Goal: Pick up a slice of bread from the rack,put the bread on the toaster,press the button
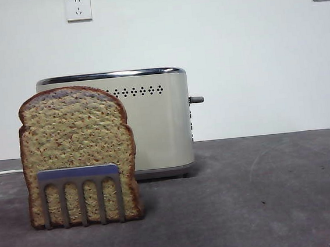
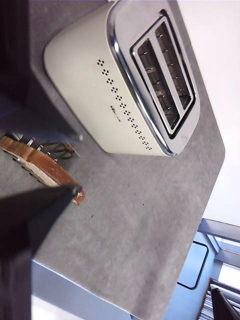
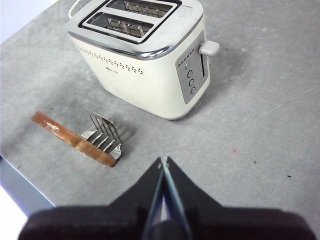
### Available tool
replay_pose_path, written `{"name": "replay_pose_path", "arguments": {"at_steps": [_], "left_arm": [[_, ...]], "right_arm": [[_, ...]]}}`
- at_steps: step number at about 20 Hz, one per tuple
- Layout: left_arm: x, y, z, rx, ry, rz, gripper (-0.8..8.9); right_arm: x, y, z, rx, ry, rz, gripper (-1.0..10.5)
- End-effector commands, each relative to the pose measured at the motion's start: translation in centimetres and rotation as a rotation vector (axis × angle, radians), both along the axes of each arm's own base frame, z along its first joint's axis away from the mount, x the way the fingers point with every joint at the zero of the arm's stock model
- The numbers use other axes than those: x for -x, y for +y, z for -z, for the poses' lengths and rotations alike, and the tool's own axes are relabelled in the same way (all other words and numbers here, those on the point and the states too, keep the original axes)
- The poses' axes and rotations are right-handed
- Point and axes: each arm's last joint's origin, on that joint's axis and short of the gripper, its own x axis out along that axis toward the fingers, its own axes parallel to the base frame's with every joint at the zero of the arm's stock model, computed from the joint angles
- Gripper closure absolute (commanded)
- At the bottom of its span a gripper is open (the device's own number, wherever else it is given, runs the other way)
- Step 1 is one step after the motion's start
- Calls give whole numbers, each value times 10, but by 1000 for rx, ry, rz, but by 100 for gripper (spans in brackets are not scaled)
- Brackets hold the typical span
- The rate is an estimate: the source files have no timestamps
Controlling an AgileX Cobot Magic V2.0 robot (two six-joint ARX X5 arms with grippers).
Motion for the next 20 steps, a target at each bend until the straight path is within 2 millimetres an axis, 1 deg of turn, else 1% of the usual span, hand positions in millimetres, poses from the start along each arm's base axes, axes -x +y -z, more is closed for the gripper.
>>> {"name": "replay_pose_path", "arguments": {"at_steps": [1,4,6,8,11,14,17,20], "left_arm": [[-1,-4,-6,-31,-45,54,221],[-7,-11,-17,-70,-74,116,221],[-15,-18,-26,-125,-69,152,221],[-27,-28,-31,-195,-36,186,221],[-47,-51,-32,-315,3,262,221],[-63,-75,-22,-430,34,334,221],[-78,-99,-3,-555,75,396,221],[-90,-119,17,-652,116,459,221]], "right_arm": [[0,0,-1,6,-12,-10,958],[0,0,-1,8,-14,-12,959],[0,0,-1,8,-14,-13,958],[0,0,-1,14,-20,-17,958],[0,0,-1,17,-23,-21,958],[0,0,-1,17,-23,-21,958],[0,0,-1,18,-23,-21,958],[0,0,-1,18,-23,-21,958]]}}
